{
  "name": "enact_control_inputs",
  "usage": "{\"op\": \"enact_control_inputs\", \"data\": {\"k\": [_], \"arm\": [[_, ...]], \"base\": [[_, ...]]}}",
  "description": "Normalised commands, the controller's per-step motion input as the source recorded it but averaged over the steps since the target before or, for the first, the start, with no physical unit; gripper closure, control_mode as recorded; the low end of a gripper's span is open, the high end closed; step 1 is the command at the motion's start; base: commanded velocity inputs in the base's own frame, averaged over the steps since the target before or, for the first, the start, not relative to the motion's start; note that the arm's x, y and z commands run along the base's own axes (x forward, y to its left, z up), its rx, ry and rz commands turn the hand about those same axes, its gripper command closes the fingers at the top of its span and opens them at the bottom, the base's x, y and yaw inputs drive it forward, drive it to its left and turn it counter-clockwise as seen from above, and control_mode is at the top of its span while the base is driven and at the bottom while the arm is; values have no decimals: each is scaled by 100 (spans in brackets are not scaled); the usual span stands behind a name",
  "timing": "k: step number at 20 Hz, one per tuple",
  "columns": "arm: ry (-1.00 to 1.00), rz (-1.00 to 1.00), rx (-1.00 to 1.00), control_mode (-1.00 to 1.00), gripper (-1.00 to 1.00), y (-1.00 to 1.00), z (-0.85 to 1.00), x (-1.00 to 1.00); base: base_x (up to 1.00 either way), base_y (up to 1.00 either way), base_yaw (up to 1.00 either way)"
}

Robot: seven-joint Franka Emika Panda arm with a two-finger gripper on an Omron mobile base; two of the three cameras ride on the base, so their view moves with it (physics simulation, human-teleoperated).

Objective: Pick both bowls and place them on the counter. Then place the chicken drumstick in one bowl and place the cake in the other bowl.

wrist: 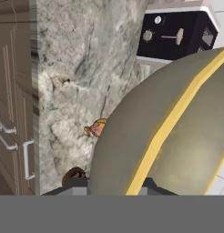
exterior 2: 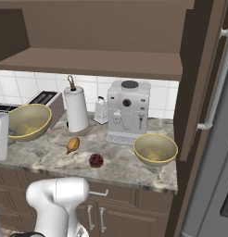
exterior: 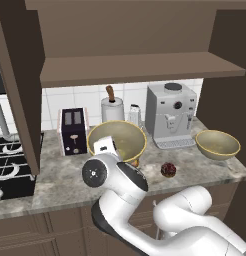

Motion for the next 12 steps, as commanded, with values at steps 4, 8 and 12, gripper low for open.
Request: {"op": "enact_control_inputs", "data": {"k": [4, 8, 12], "arm": [[18, 0, 0, -100, 100, 0, -48, 0], [17, 0, 0, -100, 100, 21, -53, 8], [11, 0, 0, -100, 100, 23, -58, 19]], "base": [[0, 0, 0], [0, 0, 0], [0, 0, 0]]}}
